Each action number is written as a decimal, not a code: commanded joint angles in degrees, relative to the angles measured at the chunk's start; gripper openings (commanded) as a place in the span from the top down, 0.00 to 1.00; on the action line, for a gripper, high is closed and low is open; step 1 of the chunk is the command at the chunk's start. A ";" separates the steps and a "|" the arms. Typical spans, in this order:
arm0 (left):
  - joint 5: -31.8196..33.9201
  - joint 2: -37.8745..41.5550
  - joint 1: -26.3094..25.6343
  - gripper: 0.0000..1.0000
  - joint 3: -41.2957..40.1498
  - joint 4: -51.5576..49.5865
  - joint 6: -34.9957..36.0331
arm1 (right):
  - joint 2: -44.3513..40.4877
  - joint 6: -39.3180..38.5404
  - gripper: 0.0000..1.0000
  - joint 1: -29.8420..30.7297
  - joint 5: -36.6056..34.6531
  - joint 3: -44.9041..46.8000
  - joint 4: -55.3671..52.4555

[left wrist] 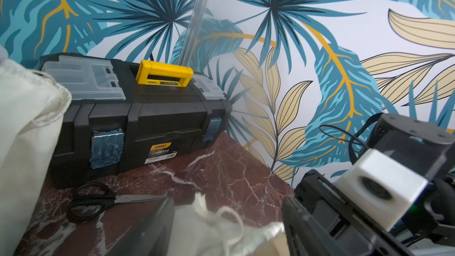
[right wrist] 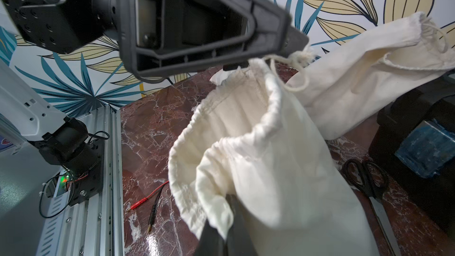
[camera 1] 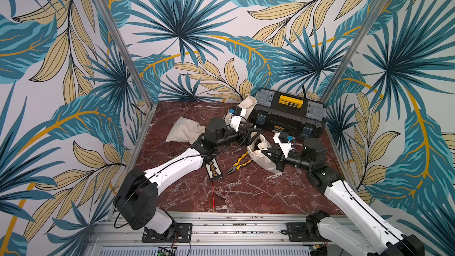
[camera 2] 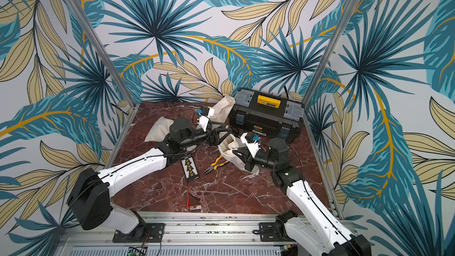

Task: Close the soil bag
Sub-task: Pick up the soil bag from the center of the board.

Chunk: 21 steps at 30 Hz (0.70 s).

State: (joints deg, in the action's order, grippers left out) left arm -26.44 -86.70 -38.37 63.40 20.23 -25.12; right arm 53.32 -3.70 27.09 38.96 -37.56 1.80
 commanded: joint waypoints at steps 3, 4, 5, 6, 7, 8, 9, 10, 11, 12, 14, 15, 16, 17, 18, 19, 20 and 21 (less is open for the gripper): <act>-2.34 -0.23 0.36 0.35 1.30 -0.73 -1.34 | 0.06 -1.02 1.00 0.39 -0.89 1.28 0.83; -2.57 -0.47 0.32 0.37 1.75 -1.74 -1.07 | 0.22 -1.03 1.00 0.37 -0.81 1.34 0.83; -2.77 -0.77 0.31 0.38 2.10 -2.97 -0.69 | 0.27 -1.04 1.00 0.45 -0.69 1.27 0.83; -2.94 -1.03 0.31 0.38 2.41 -4.00 -0.34 | 0.29 -1.04 1.00 0.44 -0.73 1.25 0.90; -2.81 -1.12 0.31 0.39 2.59 -5.04 0.20 | 0.29 -1.04 1.00 0.50 -0.79 1.20 0.84; -2.33 -1.12 0.32 0.39 2.68 -6.31 1.01 | 0.29 -1.12 1.00 0.51 -0.86 1.22 0.83; -1.29 -0.94 0.33 0.39 2.94 -8.11 2.14 | 0.22 -1.12 1.00 0.57 -0.94 1.31 0.77; 0.01 -0.71 0.38 0.39 3.15 -10.14 3.33 | 0.22 -1.17 1.00 0.60 -0.99 1.25 0.67; 1.62 -0.34 0.46 0.41 3.34 -12.79 5.00 | 0.27 -1.31 1.00 0.59 -1.01 1.19 0.51; 3.16 0.06 0.55 0.42 3.58 -14.85 6.29 | 0.28 -1.45 1.00 0.73 -1.03 1.18 0.34; 5.42 0.96 0.95 0.44 3.73 -18.49 7.93 | 0.38 -1.78 1.00 0.90 -1.12 1.17 0.03; 6.09 1.36 1.11 0.46 3.71 -19.61 8.57 | 0.46 -1.87 1.00 1.04 -1.30 1.13 -0.07; 6.42 1.68 1.21 0.48 3.68 -20.28 9.04 | 0.64 -2.16 1.00 1.08 -1.37 1.12 -0.18; 6.41 1.93 1.38 0.52 3.81 -20.92 9.30 | 0.84 -2.25 1.00 1.20 -1.38 1.07 -0.31; 6.22 2.11 1.45 0.55 3.97 -21.41 9.46 | 1.08 -2.33 1.00 1.34 -1.52 0.96 -0.40; 5.89 2.33 1.53 0.57 4.14 -21.62 9.42 | 1.31 -2.51 1.00 1.51 -1.68 0.83 -0.66; 5.41 2.52 1.63 0.60 4.22 -21.71 9.35 | 1.53 -2.63 1.00 1.61 -1.80 0.75 -0.85; 4.90 2.69 1.63 0.63 4.32 -21.64 9.33 | 1.62 -2.65 1.00 1.76 -2.00 0.70 -0.91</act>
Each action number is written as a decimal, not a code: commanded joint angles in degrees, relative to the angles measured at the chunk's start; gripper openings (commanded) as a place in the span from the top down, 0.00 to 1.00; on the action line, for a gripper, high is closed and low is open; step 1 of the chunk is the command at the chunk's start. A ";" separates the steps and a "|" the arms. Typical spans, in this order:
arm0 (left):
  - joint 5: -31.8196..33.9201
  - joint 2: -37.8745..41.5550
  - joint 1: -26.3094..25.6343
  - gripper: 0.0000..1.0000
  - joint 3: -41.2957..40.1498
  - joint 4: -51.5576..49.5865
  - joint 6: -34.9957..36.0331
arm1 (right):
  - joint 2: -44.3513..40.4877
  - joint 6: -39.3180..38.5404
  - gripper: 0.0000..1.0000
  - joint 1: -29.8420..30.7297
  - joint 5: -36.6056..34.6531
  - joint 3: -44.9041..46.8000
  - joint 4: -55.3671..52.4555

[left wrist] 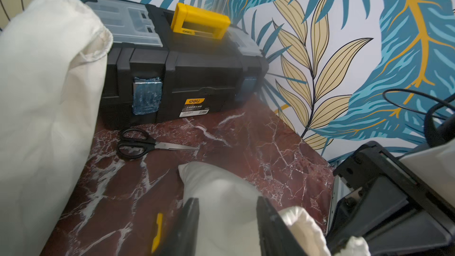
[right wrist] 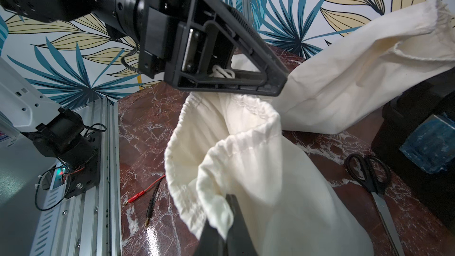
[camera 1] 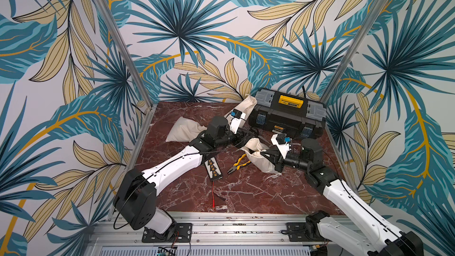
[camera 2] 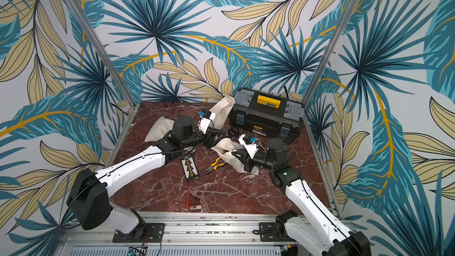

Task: Close the soil bag
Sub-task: Pick up the soil bag from the center of the board.

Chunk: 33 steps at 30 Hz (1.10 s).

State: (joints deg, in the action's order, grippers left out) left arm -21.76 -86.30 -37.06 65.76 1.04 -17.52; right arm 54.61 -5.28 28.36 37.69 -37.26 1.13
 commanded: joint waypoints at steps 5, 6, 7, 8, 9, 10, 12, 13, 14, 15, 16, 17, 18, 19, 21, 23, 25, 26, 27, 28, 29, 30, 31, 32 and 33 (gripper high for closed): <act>-2.15 3.13 0.73 0.84 2.09 -2.59 1.25 | 0.12 -1.23 1.00 1.07 -2.09 0.25 -0.95; -2.32 3.25 0.84 0.94 2.05 -3.17 1.32 | -0.09 -1.22 1.00 1.14 -2.40 0.31 -0.96; -2.33 3.39 0.85 1.00 1.88 -3.59 1.43 | -0.30 -1.22 1.00 1.23 -2.61 0.33 -0.95; -2.20 3.54 0.91 1.00 1.64 -4.00 1.58 | -0.44 -1.18 1.00 1.26 -2.83 0.27 -0.88; -1.87 3.85 1.00 1.00 1.35 -4.36 1.70 | -0.51 -1.14 1.00 1.33 -2.88 0.37 -0.94; -1.32 4.18 1.11 1.00 0.81 -4.72 1.84 | -0.59 -1.18 1.00 1.34 -3.06 0.41 -0.95; 0.30 5.25 1.57 1.00 -0.35 -5.00 1.99 | -0.69 -1.16 1.00 1.43 -3.23 0.49 -0.95; 1.53 6.10 1.84 1.00 -0.86 -5.58 2.02 | -0.54 -1.16 1.00 1.56 -3.23 0.44 -0.95; 2.98 7.14 2.38 0.91 -1.45 -6.29 1.97 | -0.47 -1.18 1.00 1.60 -3.24 0.43 -0.97; 4.06 8.18 2.73 0.75 -2.19 -6.97 2.13 | -0.42 -1.22 1.00 1.69 -3.32 0.37 -1.04; 4.80 9.52 3.10 0.67 -3.04 -7.51 2.39 | -0.39 -1.25 1.00 1.80 -3.48 0.31 -1.11; 5.40 11.02 3.36 0.62 -4.01 -7.96 2.97 | -0.43 -1.37 1.00 1.89 -3.53 0.30 -1.27; 5.77 12.59 3.44 0.58 -5.35 -8.14 3.75 | -0.57 -1.35 1.00 2.02 -3.72 0.27 -1.36; 6.14 14.28 3.60 0.54 -7.06 -7.75 4.54 | -0.76 -1.38 1.00 2.05 -4.17 0.28 -1.51; 7.21 18.23 3.97 0.47 -11.85 -5.41 4.21 | -1.43 -0.83 1.00 2.21 -6.35 0.34 -1.36; 8.13 21.91 4.01 0.36 -16.63 -2.77 1.51 | -1.77 0.07 1.00 2.37 -9.36 0.25 -1.05; 7.46 24.27 2.90 0.32 -20.59 1.32 -3.04 | -1.51 1.26 1.00 2.53 -11.16 0.28 -0.12; 7.40 24.65 1.37 0.29 -22.11 2.98 -5.13 | -1.21 2.17 1.00 2.68 -11.59 0.51 1.23; 8.14 24.42 -1.21 0.23 -22.87 5.42 -6.78 | -0.85 3.18 1.00 2.94 -11.81 0.83 2.66; 9.32 23.90 -3.39 0.17 -23.28 7.11 -8.78 | -0.48 4.10 1.00 3.38 -11.85 1.29 4.12; 10.04 23.06 -4.60 0.12 -23.76 10.32 -11.04 | -0.13 4.92 1.00 3.80 -11.75 1.72 6.14; 10.20 21.93 -5.37 0.09 -24.46 14.10 -13.85 | 0.20 5.40 1.00 4.26 -11.57 2.26 8.25; 10.87 20.71 -5.57 0.03 -25.37 17.37 -16.75 | 0.56 5.88 1.00 5.15 -11.62 2.75 10.13; 11.59 19.40 -5.78 0.01 -26.01 20.47 -19.19 | 1.03 6.25 1.00 5.88 -12.11 3.11 10.97; 11.94 17.67 -5.79 0.00 -26.30 22.88 -20.94 | 1.60 6.52 1.00 6.71 -13.01 3.28 13.25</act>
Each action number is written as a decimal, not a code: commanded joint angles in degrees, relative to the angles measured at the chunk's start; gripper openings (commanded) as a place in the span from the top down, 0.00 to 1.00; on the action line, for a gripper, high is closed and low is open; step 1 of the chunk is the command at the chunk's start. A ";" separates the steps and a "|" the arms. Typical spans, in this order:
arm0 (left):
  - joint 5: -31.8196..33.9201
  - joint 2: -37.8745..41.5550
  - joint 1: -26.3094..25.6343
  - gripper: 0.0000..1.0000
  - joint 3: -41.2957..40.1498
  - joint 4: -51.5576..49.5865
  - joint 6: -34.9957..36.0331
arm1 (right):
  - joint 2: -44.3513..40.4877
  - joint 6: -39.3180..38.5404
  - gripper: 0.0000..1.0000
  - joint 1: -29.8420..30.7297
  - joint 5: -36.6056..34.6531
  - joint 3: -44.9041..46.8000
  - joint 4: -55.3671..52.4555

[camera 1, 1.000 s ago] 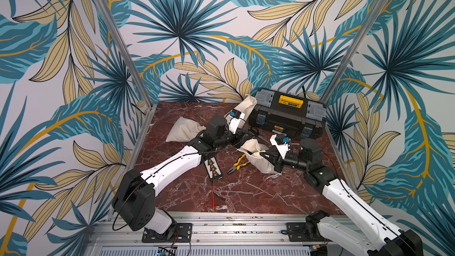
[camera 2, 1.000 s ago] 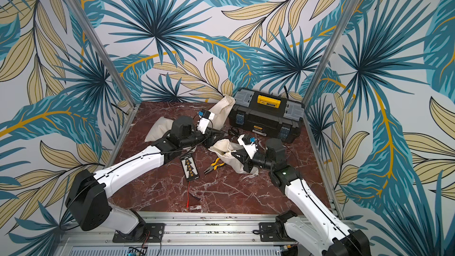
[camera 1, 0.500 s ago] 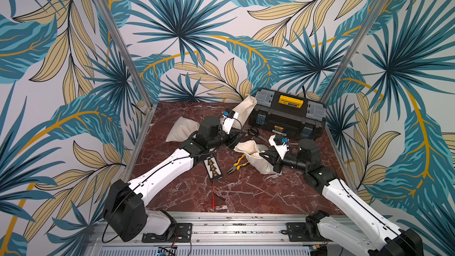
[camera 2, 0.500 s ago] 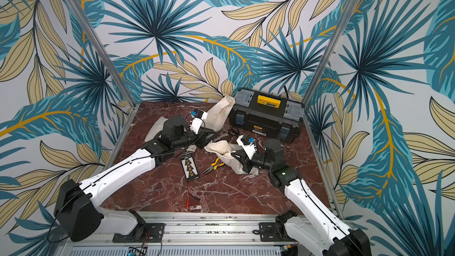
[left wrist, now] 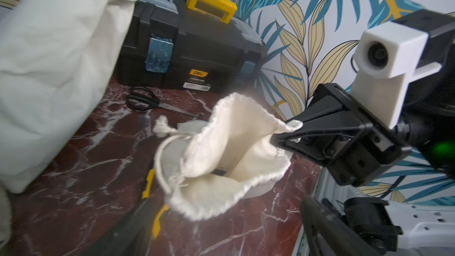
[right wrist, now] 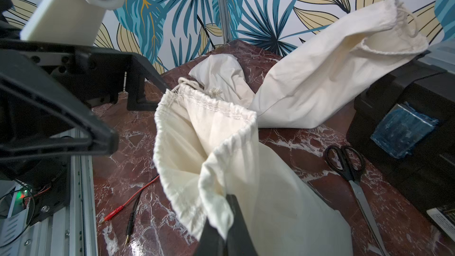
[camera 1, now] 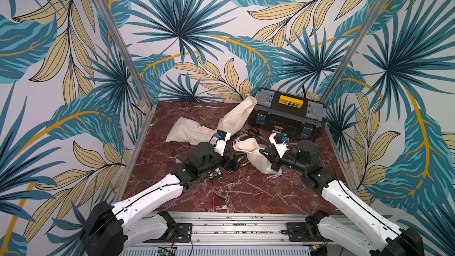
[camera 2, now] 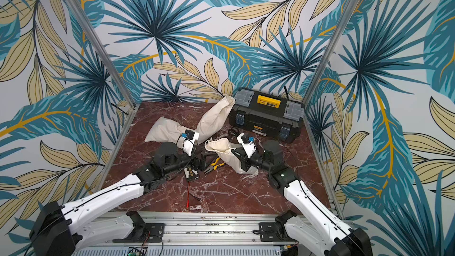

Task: Close the soil bag
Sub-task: Pick up the soil bag from the center of the board.

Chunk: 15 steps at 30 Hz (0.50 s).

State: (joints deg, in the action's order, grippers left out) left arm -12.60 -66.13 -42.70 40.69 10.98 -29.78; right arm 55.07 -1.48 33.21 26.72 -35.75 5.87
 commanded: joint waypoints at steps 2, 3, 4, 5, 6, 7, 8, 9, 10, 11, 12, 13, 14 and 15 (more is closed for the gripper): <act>3.49 -5.42 -0.41 0.00 -0.43 15.72 -12.05 | 2.36 2.84 1.00 3.92 -2.93 1.75 9.78; 3.74 -6.59 -0.59 0.00 -0.28 17.27 -13.14 | 2.95 2.75 1.00 4.74 -3.05 1.88 10.18; 3.85 -7.59 -0.64 0.00 -0.27 18.89 -14.39 | 3.56 2.57 1.00 5.77 -2.95 2.02 10.78; 4.24 -8.54 -0.71 0.00 -0.29 20.17 -15.09 | 4.10 2.56 1.00 6.79 -2.83 2.30 11.52; 4.79 -9.18 -0.64 0.01 -0.26 20.65 -15.54 | 4.67 2.60 1.00 7.54 -2.59 2.61 12.38; 5.08 -9.97 -0.63 0.02 0.04 20.79 -15.78 | 5.23 2.66 1.00 8.49 -2.26 3.13 13.31; 4.85 -10.89 -0.65 0.04 0.82 20.64 -15.90 | 6.14 2.90 1.00 9.78 -1.50 3.52 14.92; 4.39 -11.67 -0.70 0.07 1.28 20.79 -16.11 | 6.91 2.98 1.00 10.61 -1.13 3.71 16.21; 4.13 -12.29 -0.70 0.11 1.58 21.03 -16.17 | 7.85 2.97 1.00 11.50 -1.05 3.86 17.12; 3.97 -13.01 -0.65 0.17 1.74 21.26 -16.26 | 8.93 3.09 1.00 12.51 -1.48 3.91 18.39; 4.01 -13.42 -0.71 0.24 1.76 21.67 -16.23 | 9.74 3.14 1.00 13.71 -1.97 4.01 19.43; 4.21 -13.81 -0.62 0.33 1.76 22.17 -15.97 | 10.41 3.25 1.00 14.07 -2.61 4.01 20.28; 4.56 -14.03 -0.63 0.43 1.76 22.54 -15.56 | 10.89 3.64 1.00 14.22 -3.28 4.04 21.33; 5.02 -14.15 -0.57 0.53 1.89 22.80 -15.04 | 11.07 3.95 1.00 14.25 -4.50 4.13 22.11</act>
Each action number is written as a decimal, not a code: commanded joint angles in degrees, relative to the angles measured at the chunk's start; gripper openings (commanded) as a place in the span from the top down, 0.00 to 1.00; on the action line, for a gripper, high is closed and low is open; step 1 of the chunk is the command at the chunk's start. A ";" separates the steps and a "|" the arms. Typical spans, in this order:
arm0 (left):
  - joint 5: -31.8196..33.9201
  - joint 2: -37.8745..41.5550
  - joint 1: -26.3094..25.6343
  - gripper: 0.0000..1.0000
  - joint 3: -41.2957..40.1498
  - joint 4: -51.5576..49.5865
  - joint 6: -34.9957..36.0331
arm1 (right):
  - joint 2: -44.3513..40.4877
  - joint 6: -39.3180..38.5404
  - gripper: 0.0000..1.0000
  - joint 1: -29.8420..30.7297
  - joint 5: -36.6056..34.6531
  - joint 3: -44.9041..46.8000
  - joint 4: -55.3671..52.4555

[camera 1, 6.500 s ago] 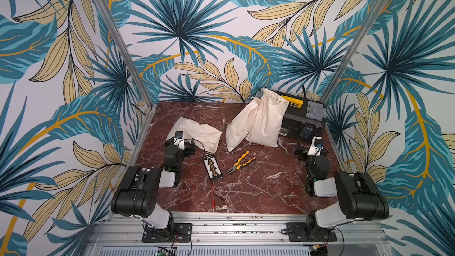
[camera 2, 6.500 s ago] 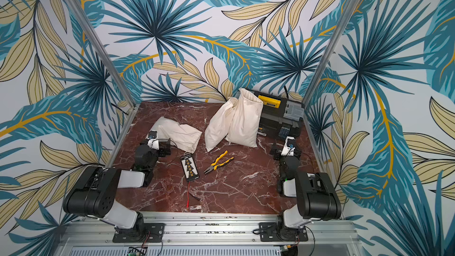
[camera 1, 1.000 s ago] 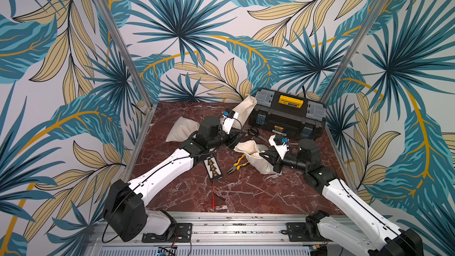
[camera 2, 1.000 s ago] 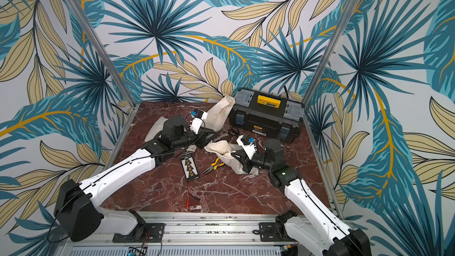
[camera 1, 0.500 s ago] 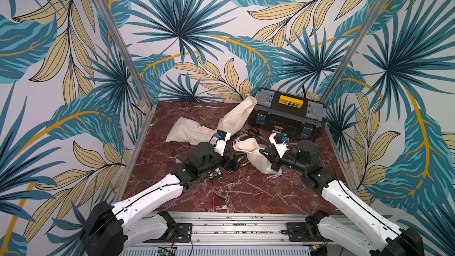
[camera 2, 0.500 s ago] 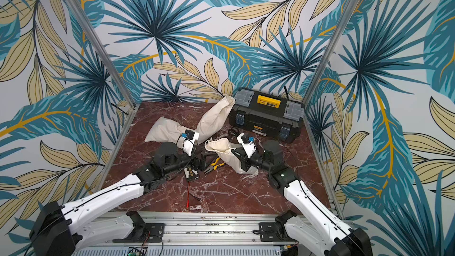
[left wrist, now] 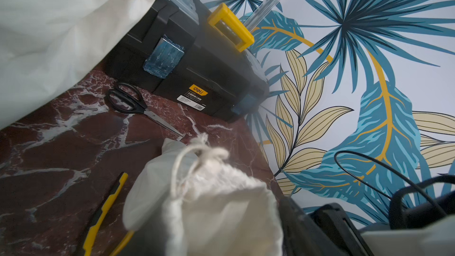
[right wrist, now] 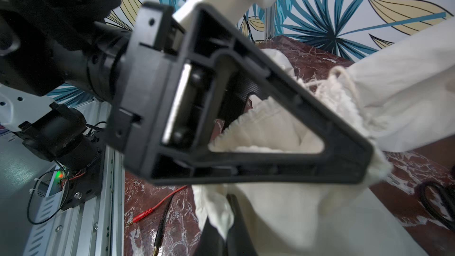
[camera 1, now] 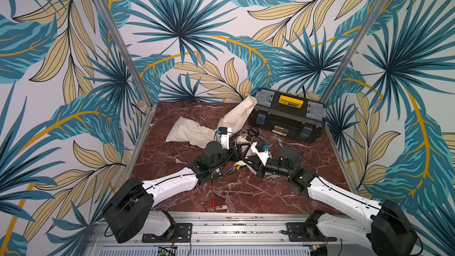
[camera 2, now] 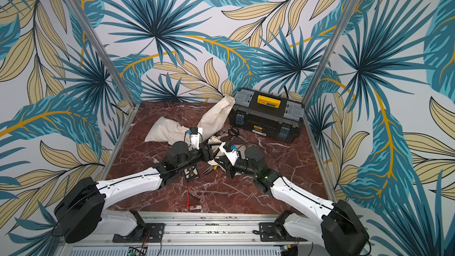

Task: Close the soil bag
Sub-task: Pick up the soil bag from the center of the board.

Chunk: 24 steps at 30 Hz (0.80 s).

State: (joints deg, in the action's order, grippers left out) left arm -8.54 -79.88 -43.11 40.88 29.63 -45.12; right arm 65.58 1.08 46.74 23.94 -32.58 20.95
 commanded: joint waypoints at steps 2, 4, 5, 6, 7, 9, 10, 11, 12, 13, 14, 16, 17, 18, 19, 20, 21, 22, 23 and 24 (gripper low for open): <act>1.40 -0.10 0.44 0.74 2.64 2.95 2.52 | 0.07 1.34 0.96 0.73 -3.40 1.09 8.13; 0.49 0.10 2.01 0.99 5.71 -0.73 6.29 | -1.20 0.66 0.88 0.72 -4.63 0.74 7.65; -1.09 -0.11 3.63 1.00 8.10 -3.47 8.72 | -1.82 0.17 0.82 0.72 -5.86 0.30 6.93; -2.86 -0.34 5.43 1.00 10.70 -6.56 11.11 | -2.98 -0.44 0.78 0.72 -6.89 -0.13 6.06; -4.30 -0.70 6.82 1.00 13.23 -9.26 13.45 | -3.97 -0.95 0.74 0.68 -8.14 -0.57 4.94; -7.92 -1.94 9.44 1.00 20.03 -14.54 19.90 | -6.46 -1.98 0.64 0.63 -11.07 -1.24 2.87; -9.63 -2.72 10.64 1.00 23.46 -19.24 24.03 | -7.93 -2.69 0.59 0.55 -12.41 -1.59 1.84; -12.25 -3.81 11.88 1.00 27.41 -23.14 28.16 | -9.01 -3.21 0.54 0.60 -13.88 -1.83 1.12; -15.34 -4.98 13.02 1.00 31.06 -27.18 31.94 | -10.39 -3.84 0.50 0.55 -15.28 -2.10 0.45; -18.21 -6.35 14.26 1.00 34.30 -30.64 35.14 | -11.36 -4.72 0.43 0.54 -16.69 -2.38 -0.09; -21.67 -8.03 15.19 1.00 37.27 -34.70 38.13 | -12.52 -5.53 0.39 0.54 -18.24 -2.59 -0.61; -26.80 -9.97 16.65 1.00 43.65 -42.03 44.53 | -13.60 -7.51 0.38 0.28 -21.73 -3.64 -1.87; -28.08 -10.90 16.89 1.00 46.43 -45.88 47.96 | -13.85 -8.47 0.38 0.09 -23.39 -4.30 -2.61; -29.79 -11.81 17.03 1.00 48.99 -50.06 51.51 | -13.96 -9.23 0.38 -0.27 -24.91 -5.09 -3.11; -31.44 -12.65 16.99 1.00 51.41 -53.80 54.11 | -13.99 -9.79 0.38 -0.62 -26.27 -5.64 -3.46; -33.55 -13.41 16.97 1.00 53.72 -56.51 56.39 | -13.99 -10.47 0.38 -0.98 -27.34 -6.07 -3.47; -35.93 -14.12 16.96 1.00 55.24 -59.60 58.30 | -13.90 -11.15 0.36 -1.11 -27.88 -6.31 -3.25; -37.81 -14.40 16.94 1.00 56.00 -61.14 59.51 | -13.74 -11.76 0.35 -2.87 -28.22 -6.42 -2.83; -39.20 -14.50 16.71 1.00 55.91 -61.99 60.15 | -13.45 -12.12 0.34 -3.83 -28.49 -6.40 -2.44; -40.48 -14.40 16.18 1.00 55.47 -62.95 61.31 | -13.08 -12.28 0.34 -4.72 -28.64 -6.36 -2.05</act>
State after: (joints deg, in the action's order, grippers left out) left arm -39.38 -95.18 -26.00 93.84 -25.71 7.29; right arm 51.96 -8.56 44.14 -0.73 -38.22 19.66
